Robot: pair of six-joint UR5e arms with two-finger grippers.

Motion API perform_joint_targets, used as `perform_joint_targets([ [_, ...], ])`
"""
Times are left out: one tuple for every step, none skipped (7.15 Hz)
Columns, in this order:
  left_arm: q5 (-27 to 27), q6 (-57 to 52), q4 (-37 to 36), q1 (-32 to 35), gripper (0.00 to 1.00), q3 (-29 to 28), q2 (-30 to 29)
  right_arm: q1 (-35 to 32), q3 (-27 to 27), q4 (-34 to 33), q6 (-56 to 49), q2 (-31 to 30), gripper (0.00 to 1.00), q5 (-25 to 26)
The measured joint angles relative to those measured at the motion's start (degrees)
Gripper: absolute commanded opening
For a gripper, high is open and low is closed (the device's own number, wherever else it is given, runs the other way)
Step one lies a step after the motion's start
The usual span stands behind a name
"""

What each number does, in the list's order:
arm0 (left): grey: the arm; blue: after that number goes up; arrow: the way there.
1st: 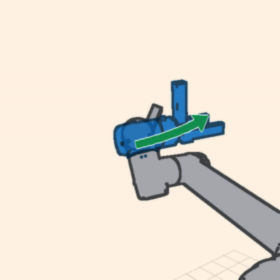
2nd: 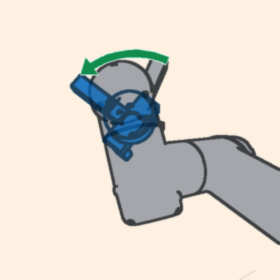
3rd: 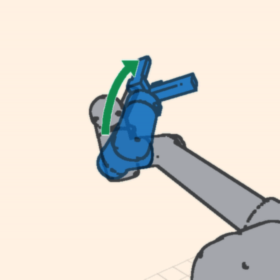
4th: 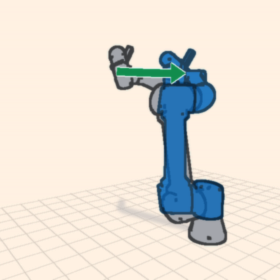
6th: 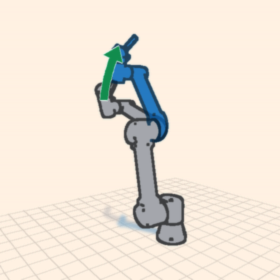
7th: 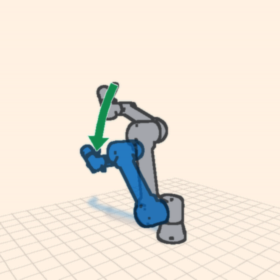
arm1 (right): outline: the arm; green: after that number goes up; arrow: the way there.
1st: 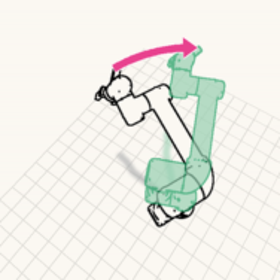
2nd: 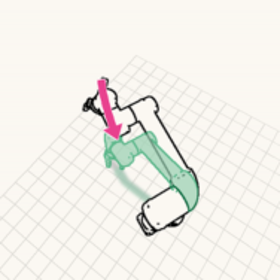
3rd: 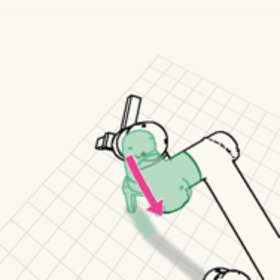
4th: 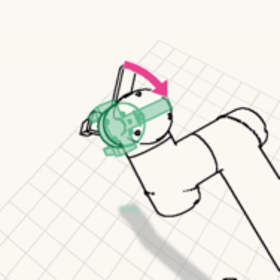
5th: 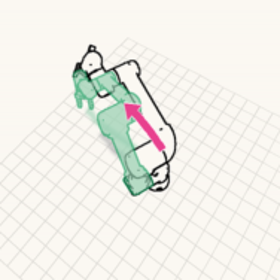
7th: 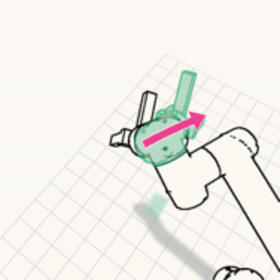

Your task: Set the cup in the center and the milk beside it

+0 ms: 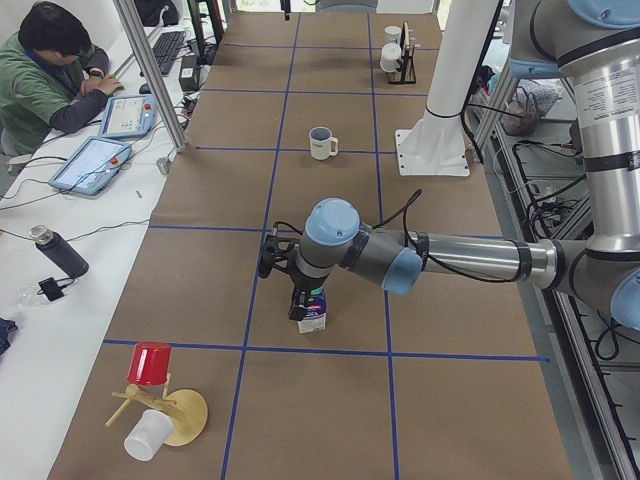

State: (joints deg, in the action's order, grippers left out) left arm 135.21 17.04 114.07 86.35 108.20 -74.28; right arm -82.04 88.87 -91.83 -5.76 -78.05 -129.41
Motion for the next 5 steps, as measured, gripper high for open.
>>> perform_joint_targets([
  [-0.1,4.8,3.2,-2.8,0.98,0.0,1.2,-2.4,-0.1,3.6,-3.3,-6.0,1.0,1.2],
  [-0.4,8.9,4.9,-5.6,0.98,-0.1,1.5,-3.9,-0.3,6.8,-4.8,-9.7,1.0,1.8],
  [-0.7,11.8,5.7,-7.9,0.98,-0.1,1.1,-4.6,-0.5,8.4,-5.3,-11.4,1.0,2.1],
  [-1.4,14.0,5.9,-9.9,0.98,-0.2,0.5,-4.8,-0.6,8.9,-5.4,-12.0,1.0,2.1],
  [-2.7,15.8,6.0,-11.7,0.98,-0.3,-0.1,-4.8,-0.7,9.0,-5.3,-12.2,1.0,2.1],
])
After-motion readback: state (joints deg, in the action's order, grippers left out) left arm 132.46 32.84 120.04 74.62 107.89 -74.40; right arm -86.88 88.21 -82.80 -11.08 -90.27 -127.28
